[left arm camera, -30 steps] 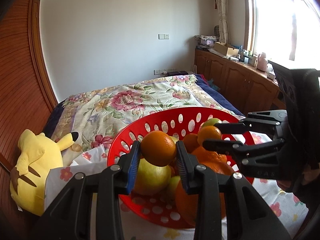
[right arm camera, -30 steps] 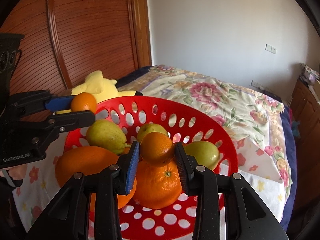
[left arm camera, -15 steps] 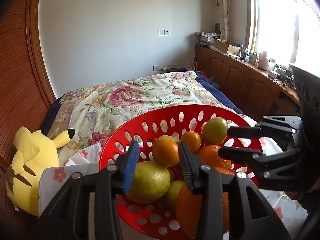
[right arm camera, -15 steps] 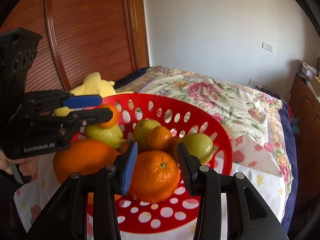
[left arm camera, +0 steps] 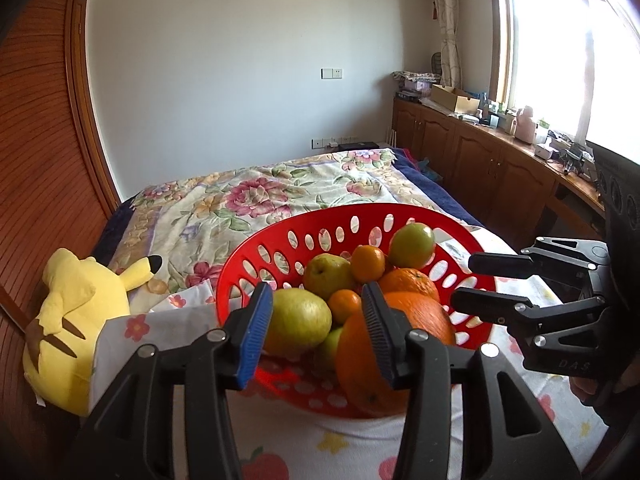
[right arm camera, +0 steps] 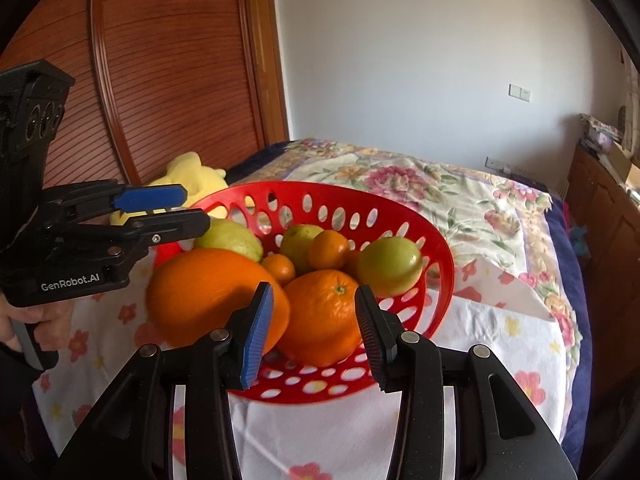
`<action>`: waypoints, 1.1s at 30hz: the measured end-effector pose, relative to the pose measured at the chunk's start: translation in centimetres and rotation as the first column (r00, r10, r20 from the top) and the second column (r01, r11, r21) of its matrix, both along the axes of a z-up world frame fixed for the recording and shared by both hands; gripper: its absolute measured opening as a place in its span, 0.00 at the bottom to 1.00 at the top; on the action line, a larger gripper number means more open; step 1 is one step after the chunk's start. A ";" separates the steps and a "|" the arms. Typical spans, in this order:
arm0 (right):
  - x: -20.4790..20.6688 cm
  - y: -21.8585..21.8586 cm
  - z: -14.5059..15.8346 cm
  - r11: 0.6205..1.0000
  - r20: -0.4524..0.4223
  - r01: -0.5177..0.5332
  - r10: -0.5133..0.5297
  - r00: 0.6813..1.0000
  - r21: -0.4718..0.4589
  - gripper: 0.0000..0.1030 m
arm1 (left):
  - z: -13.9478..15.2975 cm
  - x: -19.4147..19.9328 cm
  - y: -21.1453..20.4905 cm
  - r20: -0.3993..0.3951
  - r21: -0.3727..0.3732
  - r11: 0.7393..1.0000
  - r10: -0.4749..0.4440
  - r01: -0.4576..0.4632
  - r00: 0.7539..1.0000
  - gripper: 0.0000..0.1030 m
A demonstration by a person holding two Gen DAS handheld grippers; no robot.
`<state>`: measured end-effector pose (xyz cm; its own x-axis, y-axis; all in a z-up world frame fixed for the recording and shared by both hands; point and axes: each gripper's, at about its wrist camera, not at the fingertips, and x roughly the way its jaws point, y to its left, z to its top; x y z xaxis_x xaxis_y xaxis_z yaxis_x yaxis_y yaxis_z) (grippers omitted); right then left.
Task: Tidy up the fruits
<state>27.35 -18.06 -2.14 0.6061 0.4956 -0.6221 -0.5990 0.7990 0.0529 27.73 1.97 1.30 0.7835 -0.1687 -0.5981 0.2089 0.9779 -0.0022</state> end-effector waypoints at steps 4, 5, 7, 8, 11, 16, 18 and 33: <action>-1.6 -0.3 0.5 1.000 0.014 0.020 -0.021 1.000 0.016 0.42 | 0.7 -2.1 0.1 0.025 0.002 1.000 0.006 -0.006 1.000 0.49; -2.1 -0.5 0.7 0.999 0.017 0.030 -0.030 0.999 0.024 0.43 | 0.8 -2.7 0.2 0.030 -0.001 1.000 0.008 -0.008 1.000 0.50; -3.0 -0.7 0.9 0.998 0.024 0.043 -0.044 0.999 0.036 0.43 | 0.9 -3.8 0.2 0.042 -0.006 1.000 0.013 -0.012 0.999 0.51; -3.5 -0.9 1.0 0.998 0.028 0.051 -0.052 0.998 0.043 0.43 | 0.9 -4.3 0.2 0.046 -0.007 1.000 0.016 -0.015 0.999 0.52; -5.1 -1.2 1.3 0.996 0.054 0.071 -0.074 0.996 0.050 0.44 | 0.8 -6.0 0.0 0.058 -0.007 1.000 0.022 -0.022 0.998 0.53; -7.6 -1.8 1.5 0.992 0.087 0.107 -0.113 0.990 0.063 0.45 | 0.6 -8.4 -0.4 0.074 -0.009 0.999 0.031 -0.031 0.997 0.57; -8.7 -2.0 1.7 0.990 0.102 0.120 -0.127 0.987 0.070 0.46 | 0.8 -9.3 -0.5 0.082 -0.013 0.999 0.030 -0.029 0.996 0.59; -14.2 -3.2 4.2 0.974 0.200 0.178 -0.204 0.958 0.139 0.57 | 3.2 -15.9 -1.4 0.213 -0.012 1.000 0.026 -0.024 0.977 0.77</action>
